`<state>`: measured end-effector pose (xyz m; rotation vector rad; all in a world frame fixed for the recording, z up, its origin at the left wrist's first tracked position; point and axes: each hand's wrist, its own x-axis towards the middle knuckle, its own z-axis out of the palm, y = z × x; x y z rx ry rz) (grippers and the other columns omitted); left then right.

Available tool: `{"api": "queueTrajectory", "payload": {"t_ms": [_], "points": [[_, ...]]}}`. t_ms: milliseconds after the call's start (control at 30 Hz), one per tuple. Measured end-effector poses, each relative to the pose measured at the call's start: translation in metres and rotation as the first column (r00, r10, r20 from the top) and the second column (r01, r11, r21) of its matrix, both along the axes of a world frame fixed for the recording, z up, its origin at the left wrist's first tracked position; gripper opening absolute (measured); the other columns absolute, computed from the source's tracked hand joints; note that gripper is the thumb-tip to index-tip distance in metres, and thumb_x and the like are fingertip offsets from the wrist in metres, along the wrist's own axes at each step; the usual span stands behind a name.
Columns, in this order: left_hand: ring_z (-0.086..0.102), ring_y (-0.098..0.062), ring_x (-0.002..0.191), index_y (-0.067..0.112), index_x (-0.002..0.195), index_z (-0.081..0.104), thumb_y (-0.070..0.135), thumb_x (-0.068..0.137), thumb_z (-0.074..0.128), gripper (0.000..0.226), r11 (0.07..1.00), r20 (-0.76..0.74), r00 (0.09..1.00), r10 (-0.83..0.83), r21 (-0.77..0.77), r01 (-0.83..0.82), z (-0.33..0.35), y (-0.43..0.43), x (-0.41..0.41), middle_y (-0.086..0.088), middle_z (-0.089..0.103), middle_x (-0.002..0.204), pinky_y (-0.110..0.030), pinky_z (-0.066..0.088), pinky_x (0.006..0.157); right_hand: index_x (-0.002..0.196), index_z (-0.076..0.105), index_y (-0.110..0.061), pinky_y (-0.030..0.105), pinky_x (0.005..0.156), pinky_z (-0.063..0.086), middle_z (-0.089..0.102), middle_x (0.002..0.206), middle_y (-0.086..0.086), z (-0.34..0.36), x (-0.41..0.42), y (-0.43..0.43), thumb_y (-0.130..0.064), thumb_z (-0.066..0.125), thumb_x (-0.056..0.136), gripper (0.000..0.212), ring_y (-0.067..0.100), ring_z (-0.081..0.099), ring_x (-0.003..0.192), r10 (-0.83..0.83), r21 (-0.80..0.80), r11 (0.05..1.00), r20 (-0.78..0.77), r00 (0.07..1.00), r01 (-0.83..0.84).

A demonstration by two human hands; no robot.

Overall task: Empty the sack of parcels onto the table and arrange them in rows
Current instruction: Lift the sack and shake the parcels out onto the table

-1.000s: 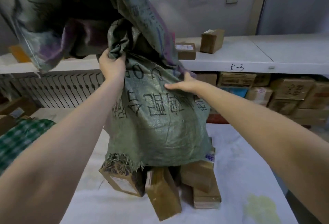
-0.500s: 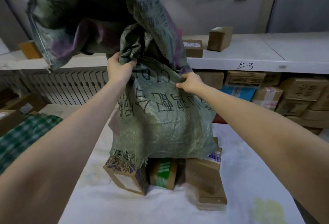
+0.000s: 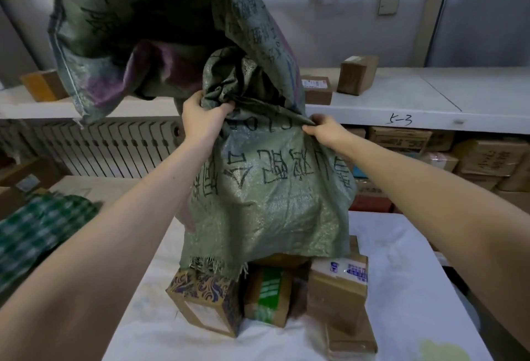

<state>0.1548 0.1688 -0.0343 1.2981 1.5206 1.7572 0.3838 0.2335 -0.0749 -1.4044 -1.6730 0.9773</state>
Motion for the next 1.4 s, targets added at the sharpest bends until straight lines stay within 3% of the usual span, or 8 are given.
{"api": "queueTrajectory", "payload": {"t_ms": [200, 333, 567, 733, 900, 1033, 1233, 1400], "points": [[0.070, -0.027, 0.087, 0.017, 0.072, 0.063, 0.010, 0.070, 0.075, 0.015, 0.994, 0.139, 0.985, -0.107, 0.015, 0.106, 0.018, 0.003, -0.009, -0.008, 0.071, 0.085, -0.047, 0.057, 0.087, 0.130, 0.036, -0.010, 0.032, 0.077, 0.047, 0.053, 0.107, 0.011, 0.021, -0.026, -0.002, -0.011, 0.058, 0.082, 0.053, 0.024, 0.054, 0.095, -0.132, -0.032, 0.991, -0.083, 0.988, 0.130], [0.058, -0.022, 0.071, 0.015, 0.060, 0.047, -0.001, 0.069, 0.070, 0.029, 0.978, 0.178, 0.964, -0.197, 0.109, 0.180, 0.040, -0.008, -0.007, -0.006, 0.055, 0.068, -0.038, 0.053, 0.070, 0.152, 0.000, -0.017, 0.036, 0.114, 0.029, 0.019, 0.155, 0.006, 0.052, -0.033, -0.003, -0.017, 0.085, 0.068, 0.119, 0.021, 0.026, 0.141, -0.061, 0.209, 0.973, -0.160, 0.985, 0.094], [0.047, -0.014, 0.063, 0.019, 0.064, 0.037, -0.004, 0.075, 0.067, 0.039, 0.952, 0.157, 0.950, -0.271, 0.191, 0.241, 0.074, -0.016, -0.001, 0.017, 0.049, 0.038, -0.029, 0.041, 0.065, 0.131, 0.053, -0.007, 0.040, 0.095, 0.050, 0.062, 0.124, 0.015, 0.124, -0.039, -0.013, -0.001, 0.045, 0.096, 0.037, 0.029, 0.060, 0.110, -0.241, 0.128, 0.946, -0.333, 0.912, 0.297], [0.048, -0.016, 0.063, 0.019, 0.063, 0.041, 0.000, 0.075, 0.069, 0.036, 0.943, 0.113, 0.957, -0.266, 0.239, 0.234, 0.090, 0.000, -0.008, 0.017, 0.050, 0.043, -0.032, 0.042, 0.068, 0.099, 0.060, -0.002, 0.030, 0.053, 0.054, 0.064, 0.096, 0.014, 0.162, -0.030, -0.014, -0.007, 0.025, 0.101, 0.035, 0.026, 0.062, 0.079, -0.261, -0.165, 0.960, -0.821, 0.509, 0.227], [0.057, -0.016, 0.072, 0.021, 0.065, 0.053, 0.016, 0.075, 0.075, 0.025, 0.948, -0.053, 0.979, -0.195, 0.246, 0.202, 0.074, 0.019, -0.023, -0.003, 0.060, 0.073, -0.030, 0.046, 0.070, 0.100, 0.059, -0.004, 0.033, 0.065, 0.057, 0.062, 0.099, 0.015, 0.167, -0.026, 0.002, -0.004, 0.027, 0.100, 0.032, 0.026, 0.059, 0.077, -0.227, -0.159, 0.966, -0.903, 0.364, 0.206], [0.069, -0.013, 0.094, 0.023, 0.092, 0.067, 0.020, 0.078, 0.080, 0.020, 0.942, -0.107, 0.946, -0.306, 0.114, 0.317, 0.036, 0.023, -0.034, 0.000, 0.071, 0.100, -0.031, 0.055, 0.089, 0.126, 0.059, -0.003, 0.048, 0.106, 0.041, 0.060, 0.130, 0.018, 0.153, -0.028, 0.019, -0.011, 0.031, 0.100, 0.039, 0.034, 0.059, 0.117, -0.250, -0.187, 0.962, -0.898, 0.363, 0.201], [0.067, 0.005, 0.082, 0.012, 0.111, 0.064, 0.028, 0.080, 0.076, 0.037, 0.923, -0.152, 0.912, -0.381, 0.003, 0.386, 0.019, 0.027, -0.045, 0.012, 0.069, 0.092, -0.015, 0.050, 0.079, 0.123, 0.060, -0.005, 0.049, 0.092, 0.052, 0.063, 0.124, 0.017, 0.136, -0.033, 0.019, -0.014, 0.030, 0.099, 0.039, 0.034, 0.061, 0.112, -0.221, -0.191, 0.973, -0.936, 0.273, 0.132], [0.060, -0.021, 0.111, 0.015, 0.113, 0.062, 0.079, 0.053, 0.072, 0.088, 0.887, -0.185, 0.868, -0.461, -0.057, 0.459, 0.013, 0.040, -0.061, -0.002, 0.067, 0.111, -0.038, 0.044, 0.102, 0.121, 0.059, -0.007, 0.050, 0.095, 0.049, 0.062, 0.126, 0.015, 0.128, -0.032, 0.037, -0.027, 0.031, 0.098, 0.042, 0.032, 0.060, 0.114, -0.305, -0.266, 0.946, -0.922, 0.238, 0.183]]}}
